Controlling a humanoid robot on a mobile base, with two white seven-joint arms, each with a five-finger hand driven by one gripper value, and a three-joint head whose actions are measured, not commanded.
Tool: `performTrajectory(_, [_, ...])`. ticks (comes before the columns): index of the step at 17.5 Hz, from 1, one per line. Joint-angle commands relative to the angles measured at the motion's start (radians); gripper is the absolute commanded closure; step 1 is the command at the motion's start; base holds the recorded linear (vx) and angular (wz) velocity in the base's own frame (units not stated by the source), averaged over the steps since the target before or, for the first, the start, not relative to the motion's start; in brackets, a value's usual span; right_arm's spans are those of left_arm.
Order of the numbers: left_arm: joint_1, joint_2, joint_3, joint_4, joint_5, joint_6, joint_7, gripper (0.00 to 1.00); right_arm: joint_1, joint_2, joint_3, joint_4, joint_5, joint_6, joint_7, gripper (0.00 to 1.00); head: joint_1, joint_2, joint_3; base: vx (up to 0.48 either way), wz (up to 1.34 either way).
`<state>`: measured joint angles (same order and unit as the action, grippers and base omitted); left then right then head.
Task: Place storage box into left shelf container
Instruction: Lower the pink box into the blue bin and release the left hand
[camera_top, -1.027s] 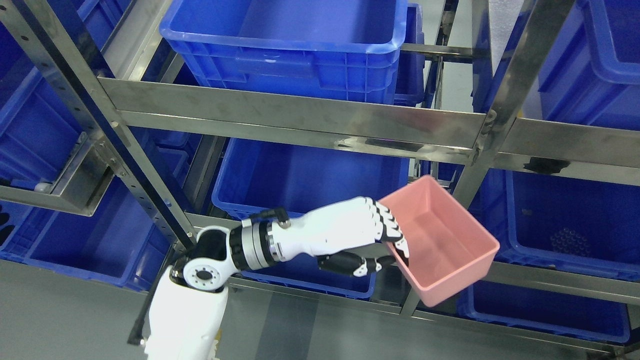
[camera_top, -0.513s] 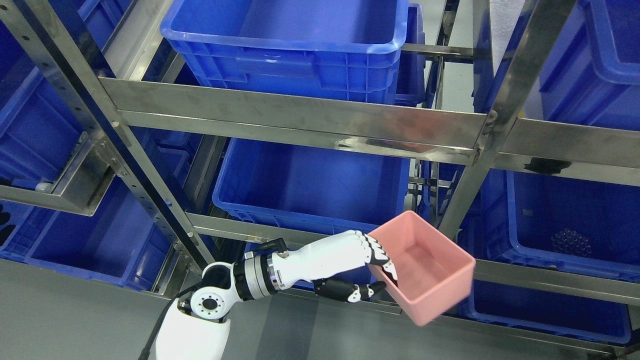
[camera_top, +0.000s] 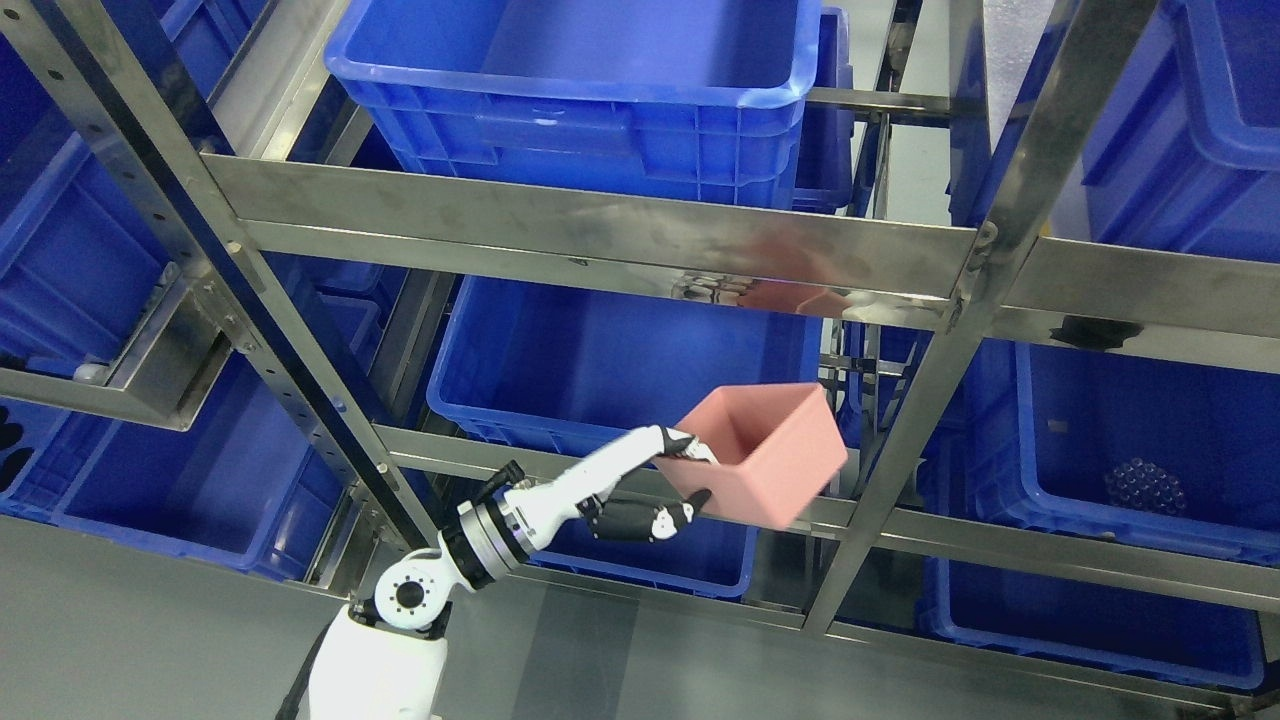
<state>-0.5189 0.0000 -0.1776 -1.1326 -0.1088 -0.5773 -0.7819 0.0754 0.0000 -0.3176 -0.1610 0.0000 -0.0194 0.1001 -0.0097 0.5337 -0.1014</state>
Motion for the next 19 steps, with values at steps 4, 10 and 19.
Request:
performTrajectory(4, [-0.211,0.017,0.036,0.502,0.191,0.154,0.092,0.96,0.000,-0.017,0.000,0.000,0.008,0.000,0.342,0.00,0.0000,0.000,0.000,0.000,0.00])
performTrajectory(10, [-0.276,0.017,0.029,0.605,0.366,0.267,0.318,0.92,0.000,-0.017,0.000,0.000,0.008,0.000,0.342,0.00,0.0000,0.000,0.000,0.000,0.00])
performTrajectory(19, [-0.277,0.017,-0.102,0.597,0.362,0.272,0.418,0.34,0.000,-0.017,0.000,0.000,0.008,0.000,0.342,0.00,0.0000,0.000,0.000,0.000,0.00])
